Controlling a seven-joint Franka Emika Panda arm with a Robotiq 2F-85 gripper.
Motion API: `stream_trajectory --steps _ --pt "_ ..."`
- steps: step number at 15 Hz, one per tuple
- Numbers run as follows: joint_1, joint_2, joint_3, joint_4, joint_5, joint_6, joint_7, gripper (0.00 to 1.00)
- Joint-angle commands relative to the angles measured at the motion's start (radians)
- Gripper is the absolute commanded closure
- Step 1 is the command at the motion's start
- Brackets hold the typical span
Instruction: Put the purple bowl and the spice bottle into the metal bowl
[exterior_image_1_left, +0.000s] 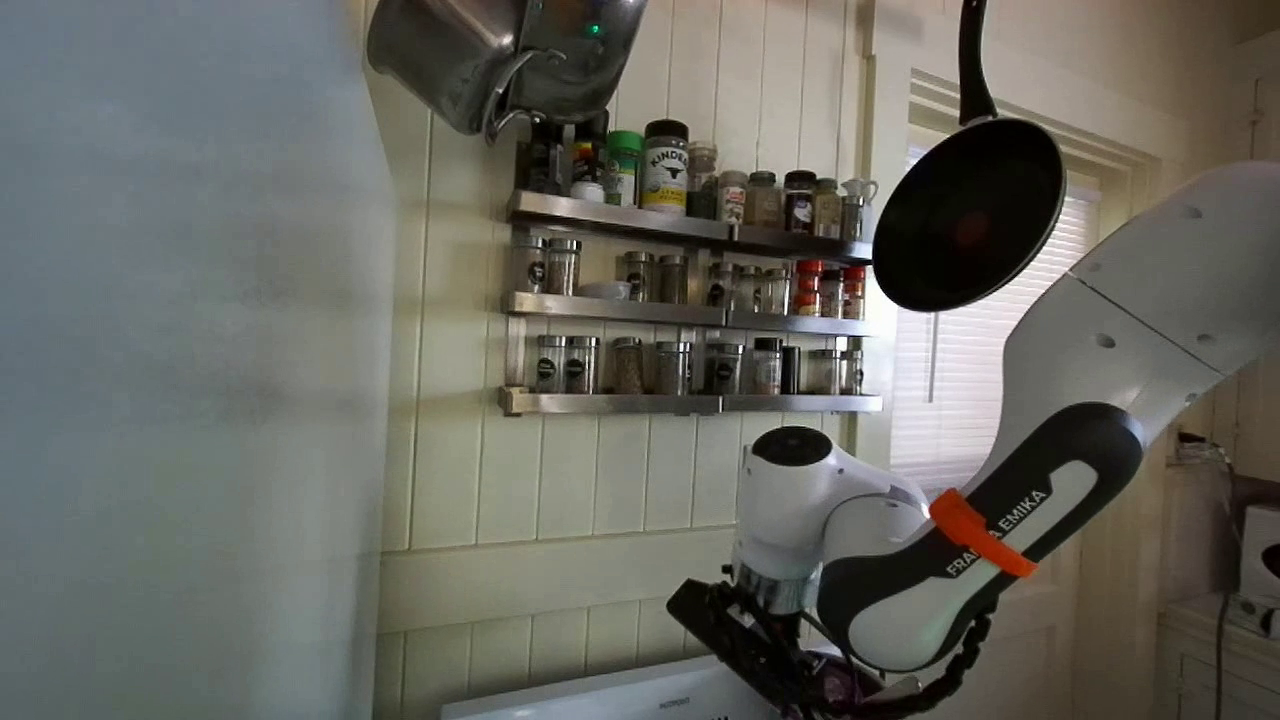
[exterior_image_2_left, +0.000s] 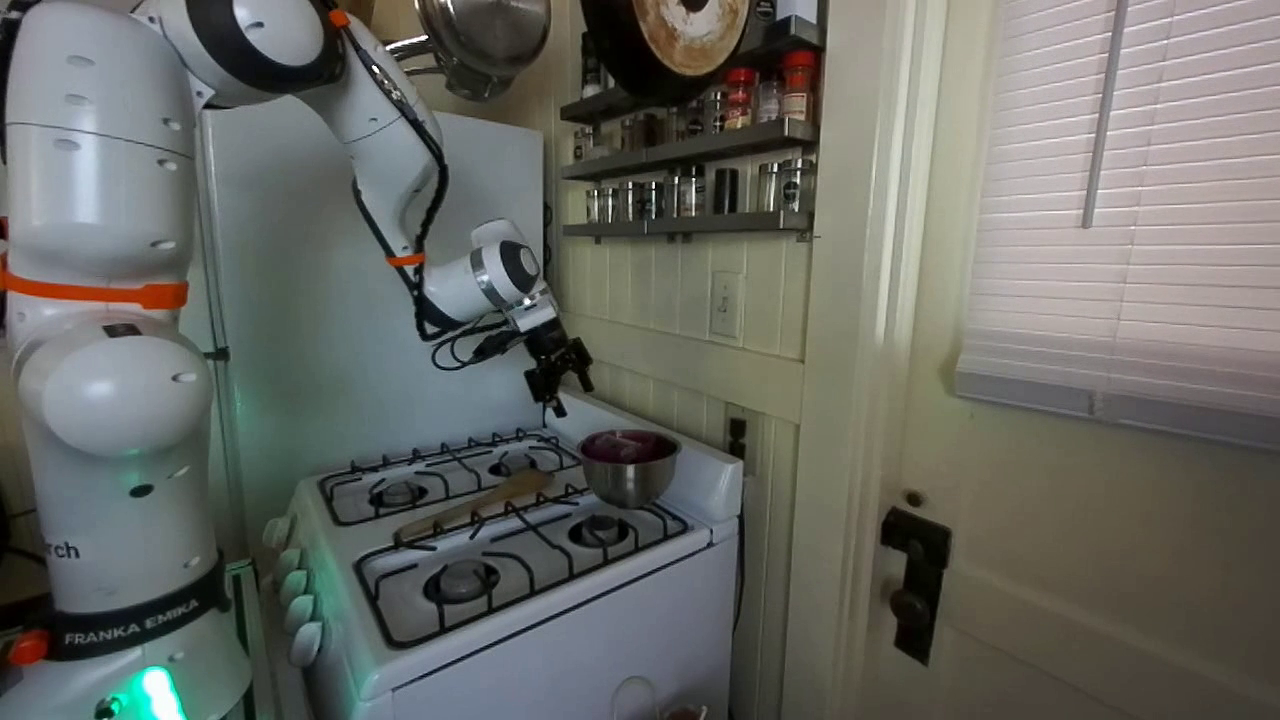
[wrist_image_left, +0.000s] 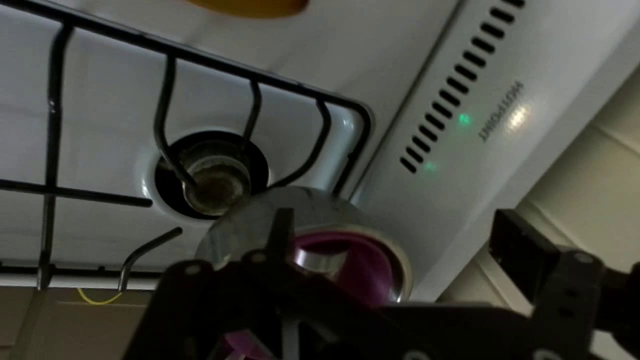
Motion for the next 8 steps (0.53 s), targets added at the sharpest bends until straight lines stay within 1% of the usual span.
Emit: stream_trajectory --steps 1,2,3,4,5,6,7,8 --pt "0.026 -0.074 0.053 -0.088 -0.006 -0.093 -0.109 0.0" --pt "0.037 -0.102 0.072 -0.108 -0.004 -0.138 -0.136 0.0" --pt "0.049 -0.131 0.088 -0.13 -0.038 -0.174 -0.132 0.0" --pt "0.063 -0.168 0.11 -0.143 -0.086 -0.22 -0.103 0.0" --pt "0.071 -0.21 0.132 -0.168 -0.154 -0.228 -0.048 0.0" --pt "0.08 -0.257 0.162 -0.189 -0.188 -0.237 -0.021 0.0" --pt "0.088 -0.313 0.193 -0.211 -0.213 -0.233 0.048 0.0" --pt "0.053 -0.183 0.17 -0.13 -0.154 -0.208 -0.039 0.0"
